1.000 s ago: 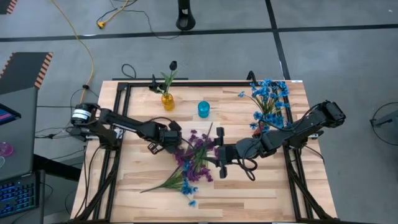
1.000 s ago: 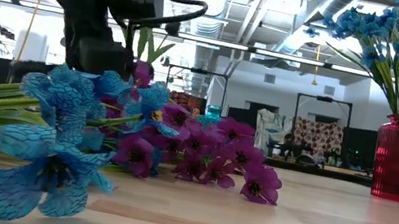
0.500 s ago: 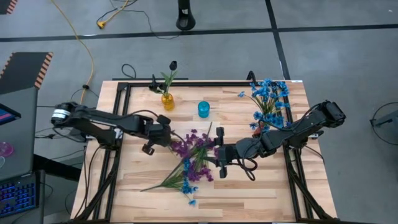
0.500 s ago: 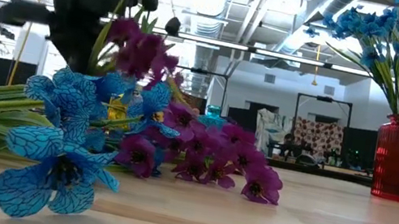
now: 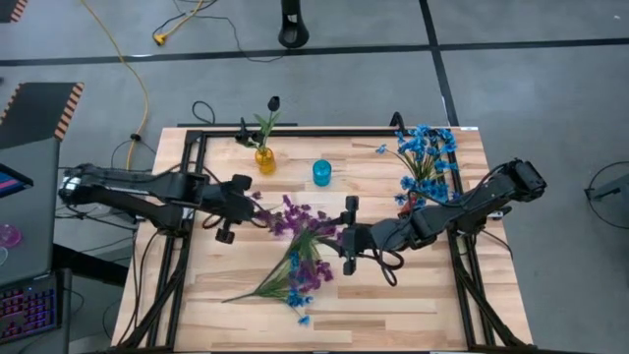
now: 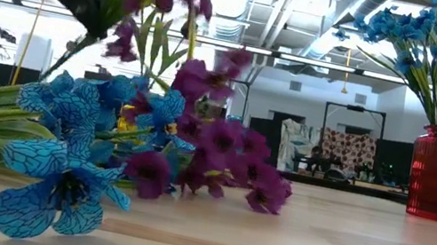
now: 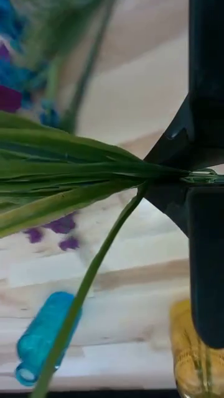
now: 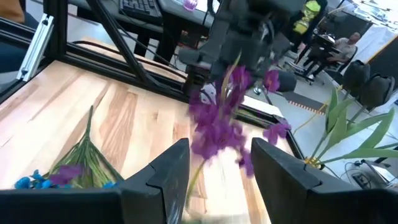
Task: Sort flowers into vase by color
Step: Put the left violet flower into the blue vase
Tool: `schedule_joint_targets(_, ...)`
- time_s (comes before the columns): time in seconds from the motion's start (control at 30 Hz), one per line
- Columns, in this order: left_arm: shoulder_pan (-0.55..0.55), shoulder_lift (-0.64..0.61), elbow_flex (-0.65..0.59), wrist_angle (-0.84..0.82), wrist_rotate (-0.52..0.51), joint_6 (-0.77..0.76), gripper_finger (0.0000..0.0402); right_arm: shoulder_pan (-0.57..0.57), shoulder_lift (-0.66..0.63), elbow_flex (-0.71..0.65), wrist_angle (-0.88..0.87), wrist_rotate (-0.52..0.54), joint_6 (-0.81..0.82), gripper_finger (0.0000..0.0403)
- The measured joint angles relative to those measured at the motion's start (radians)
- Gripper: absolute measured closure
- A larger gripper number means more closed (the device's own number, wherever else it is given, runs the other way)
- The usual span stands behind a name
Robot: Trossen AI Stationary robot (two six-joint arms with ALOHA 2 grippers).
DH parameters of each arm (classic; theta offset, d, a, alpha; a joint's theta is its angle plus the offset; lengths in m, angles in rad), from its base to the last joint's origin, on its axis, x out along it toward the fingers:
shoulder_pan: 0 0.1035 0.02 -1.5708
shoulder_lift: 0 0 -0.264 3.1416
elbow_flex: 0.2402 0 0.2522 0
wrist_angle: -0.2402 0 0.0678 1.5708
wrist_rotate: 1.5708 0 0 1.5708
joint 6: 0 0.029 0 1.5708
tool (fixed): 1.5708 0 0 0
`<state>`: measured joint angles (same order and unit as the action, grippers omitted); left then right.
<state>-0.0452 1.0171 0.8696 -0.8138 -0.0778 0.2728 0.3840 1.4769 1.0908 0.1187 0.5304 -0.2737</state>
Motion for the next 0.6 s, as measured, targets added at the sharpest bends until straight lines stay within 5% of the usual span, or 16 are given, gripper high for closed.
schedule_joint_targets(0.4, 0.000, -0.122, 0.000, 0.060, 0.074, -0.111, 0.0399, 0.000, 0.000, 0.000, -0.014, 0.000, 0.003, 0.0204)
schedule_joint_targets(0.6, 0.000, -0.105, 0.000, 0.263, 0.072, -0.139, 0.0399, 0.000, 0.000, 0.000, -0.014, 0.000, 0.002, 0.0204)
